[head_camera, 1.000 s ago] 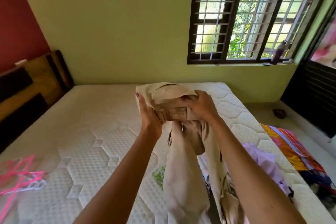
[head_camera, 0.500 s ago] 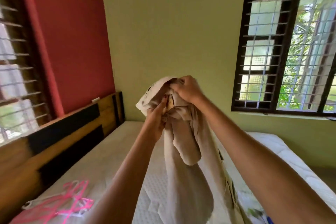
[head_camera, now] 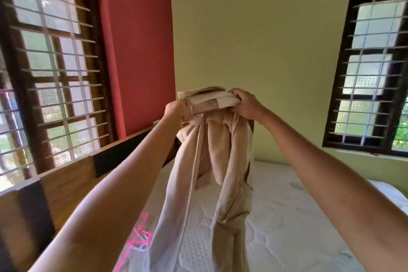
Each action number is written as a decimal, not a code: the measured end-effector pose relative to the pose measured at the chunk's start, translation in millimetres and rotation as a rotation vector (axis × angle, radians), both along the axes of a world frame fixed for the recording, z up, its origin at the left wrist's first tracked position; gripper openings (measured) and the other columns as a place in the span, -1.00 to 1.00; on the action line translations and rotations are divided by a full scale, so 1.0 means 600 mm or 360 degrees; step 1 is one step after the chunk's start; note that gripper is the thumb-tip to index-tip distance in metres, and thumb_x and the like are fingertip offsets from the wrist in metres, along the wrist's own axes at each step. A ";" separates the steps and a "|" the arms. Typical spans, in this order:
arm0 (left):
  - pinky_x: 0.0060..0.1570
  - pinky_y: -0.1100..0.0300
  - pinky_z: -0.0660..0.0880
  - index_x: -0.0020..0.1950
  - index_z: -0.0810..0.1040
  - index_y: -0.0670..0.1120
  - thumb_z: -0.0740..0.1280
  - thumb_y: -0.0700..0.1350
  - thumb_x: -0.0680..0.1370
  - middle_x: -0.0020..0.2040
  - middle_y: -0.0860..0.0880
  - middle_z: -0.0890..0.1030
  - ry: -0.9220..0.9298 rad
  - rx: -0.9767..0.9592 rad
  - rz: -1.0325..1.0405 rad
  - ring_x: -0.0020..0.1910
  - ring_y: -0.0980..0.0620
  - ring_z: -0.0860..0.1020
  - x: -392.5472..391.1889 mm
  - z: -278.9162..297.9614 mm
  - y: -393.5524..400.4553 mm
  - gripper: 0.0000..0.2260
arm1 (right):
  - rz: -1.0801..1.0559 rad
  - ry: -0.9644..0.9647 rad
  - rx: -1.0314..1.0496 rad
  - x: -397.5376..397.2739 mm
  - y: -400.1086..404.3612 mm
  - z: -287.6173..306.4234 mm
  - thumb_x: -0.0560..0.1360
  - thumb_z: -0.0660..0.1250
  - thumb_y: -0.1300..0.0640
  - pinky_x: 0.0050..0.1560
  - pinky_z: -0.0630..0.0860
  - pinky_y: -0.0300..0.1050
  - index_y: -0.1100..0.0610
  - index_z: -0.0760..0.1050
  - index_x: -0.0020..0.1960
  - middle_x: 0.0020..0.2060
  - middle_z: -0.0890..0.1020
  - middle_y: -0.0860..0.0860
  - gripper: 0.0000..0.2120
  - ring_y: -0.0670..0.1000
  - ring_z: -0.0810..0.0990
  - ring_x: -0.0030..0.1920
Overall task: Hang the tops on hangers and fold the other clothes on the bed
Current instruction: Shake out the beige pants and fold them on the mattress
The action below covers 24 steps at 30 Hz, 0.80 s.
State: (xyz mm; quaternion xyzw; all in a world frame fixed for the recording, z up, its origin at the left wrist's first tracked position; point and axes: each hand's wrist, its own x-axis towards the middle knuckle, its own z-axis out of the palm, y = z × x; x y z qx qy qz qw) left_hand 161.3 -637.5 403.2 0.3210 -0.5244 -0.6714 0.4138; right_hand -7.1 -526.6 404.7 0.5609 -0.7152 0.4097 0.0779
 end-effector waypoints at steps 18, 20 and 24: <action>-0.54 0.29 0.44 -0.27 0.39 -0.18 0.16 -0.37 0.52 -0.35 -0.06 0.40 0.0679 0.0424 0.0302 -0.61 0.14 0.42 0.081 -0.010 -0.063 -0.81 | -0.0372 0.0194 0.0361 0.024 0.005 -0.070 0.47 0.30 0.20 -0.26 0.24 -0.11 0.06 0.33 -0.38 -0.32 0.52 0.07 -0.72 0.02 0.47 -0.21; -0.25 0.21 0.54 -0.02 0.49 -0.21 0.20 -0.20 0.53 -0.14 -0.07 0.50 0.0552 0.0384 0.0318 -0.30 0.09 0.56 0.089 -0.015 -0.049 -0.88 | -0.0354 0.0176 0.0102 0.040 0.002 -0.069 0.50 0.25 0.23 -0.27 0.23 -0.12 0.03 0.26 -0.40 -0.43 0.45 -0.03 -0.66 0.02 0.44 -0.29; 0.42 0.00 0.17 0.51 0.09 -0.16 0.35 0.08 0.46 0.50 -0.14 0.11 -0.0715 -0.0928 0.0664 0.46 -0.15 0.15 0.087 -0.071 0.007 -0.26 | -0.0203 0.0408 0.0185 0.094 -0.023 -0.054 0.51 0.27 0.18 -0.27 0.29 -0.10 0.01 0.24 -0.42 -0.48 0.36 -0.12 -0.63 0.01 0.42 -0.33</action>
